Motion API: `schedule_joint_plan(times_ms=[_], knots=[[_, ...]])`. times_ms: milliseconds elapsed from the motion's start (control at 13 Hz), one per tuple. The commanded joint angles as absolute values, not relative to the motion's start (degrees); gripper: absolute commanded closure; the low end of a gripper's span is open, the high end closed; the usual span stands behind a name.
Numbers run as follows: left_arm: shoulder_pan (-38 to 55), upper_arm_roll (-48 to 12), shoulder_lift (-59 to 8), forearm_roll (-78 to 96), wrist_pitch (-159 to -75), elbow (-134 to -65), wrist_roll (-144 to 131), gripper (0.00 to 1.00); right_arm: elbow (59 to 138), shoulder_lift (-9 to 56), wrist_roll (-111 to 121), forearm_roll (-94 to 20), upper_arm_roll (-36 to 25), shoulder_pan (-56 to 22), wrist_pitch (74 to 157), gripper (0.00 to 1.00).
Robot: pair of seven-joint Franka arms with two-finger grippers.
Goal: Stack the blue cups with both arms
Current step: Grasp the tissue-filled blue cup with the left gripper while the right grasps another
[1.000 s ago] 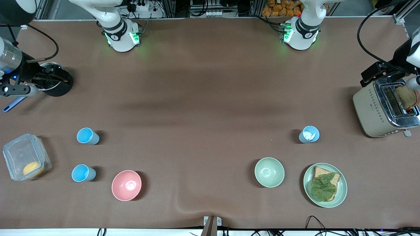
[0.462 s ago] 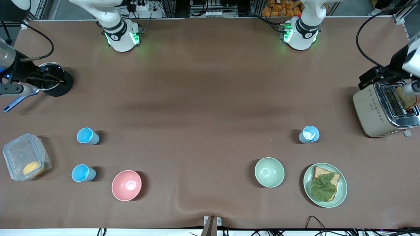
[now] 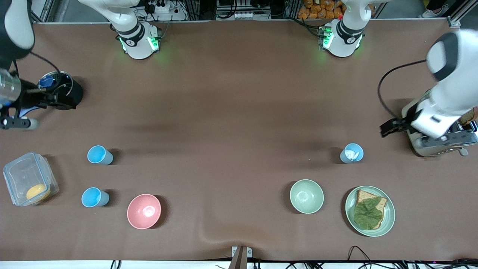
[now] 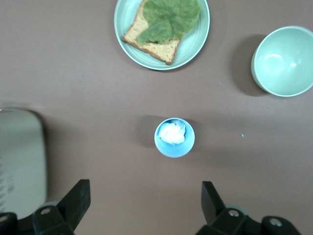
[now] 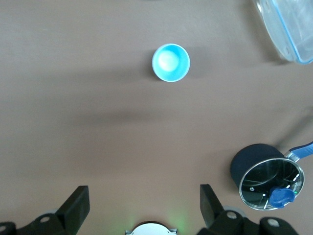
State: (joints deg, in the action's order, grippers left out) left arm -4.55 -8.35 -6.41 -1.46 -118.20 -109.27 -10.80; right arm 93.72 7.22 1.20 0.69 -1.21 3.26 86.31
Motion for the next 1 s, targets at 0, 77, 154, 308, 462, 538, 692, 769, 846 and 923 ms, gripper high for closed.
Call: schedule_joint_plan(times_ms=[0, 77, 154, 308, 462, 538, 692, 769, 846, 923], knots=[[-5.36, -8.61, -10.52, -0.70, -127.06, -113.99, -9.49, 0.00, 92.19, 12.91, 1.14, 1.41, -2.90, 3.51, 89.62, 0.00], [-5.36, -8.61, -12.98, -0.79, -130.83, -114.78, -9.41, 0.00, 92.55, 14.75, 1.14, 1.41, -3.16, 4.56, 92.08, 0.00], [-5.27, -8.61, -14.75, -0.79, -134.78, -115.92, -9.40, 0.00, 92.46, 17.72, 1.32, 1.23, -3.16, 5.53, 93.24, 0.00], [-5.10, -8.61, -17.91, -1.23, -138.60, -116.81, -9.40, 0.00, 92.55, 21.78, 1.32, 0.18, -3.34, 5.71, 97.10, 0.00], [-5.01, -8.61, -20.73, -1.23, -138.78, -116.63, -9.40, 0.00, 92.46, 26.43, 0.53, 0.09, -3.51, 5.63, 102.54, 0.00], [-4.92, -8.61, -21.53, -1.23, -139.13, -116.63, -9.40, 0.00, 92.46, 28.28, 0.53, 0.00, -3.43, 5.80, 104.83, 0.00], [-5.18, -8.61, -22.93, -1.23, -139.31, -116.63, -9.40, 0.06, 92.55, 29.35, 0.61, -0.09, -3.43, 6.06, 107.04, 0.00], [-5.19, -8.61, -23.29, -1.23, -139.31, -116.63, -9.40, 0.26, 92.55, 30.05, 0.96, -0.35, -3.43, 6.76, 107.66, 0.00], [-5.19, -8.61, -23.64, -1.23, -139.31, -116.54, -9.40, 0.59, 92.64, 30.84, 1.23, -0.79, -3.43, 7.03, 109.32, 0.00], [-5.27, -8.61, -23.82, -1.23, -139.31, -116.54, -9.40, 0.92, 92.64, 31.72, 1.49, -0.79, -3.43, 7.29, 111.08, 0.00]])
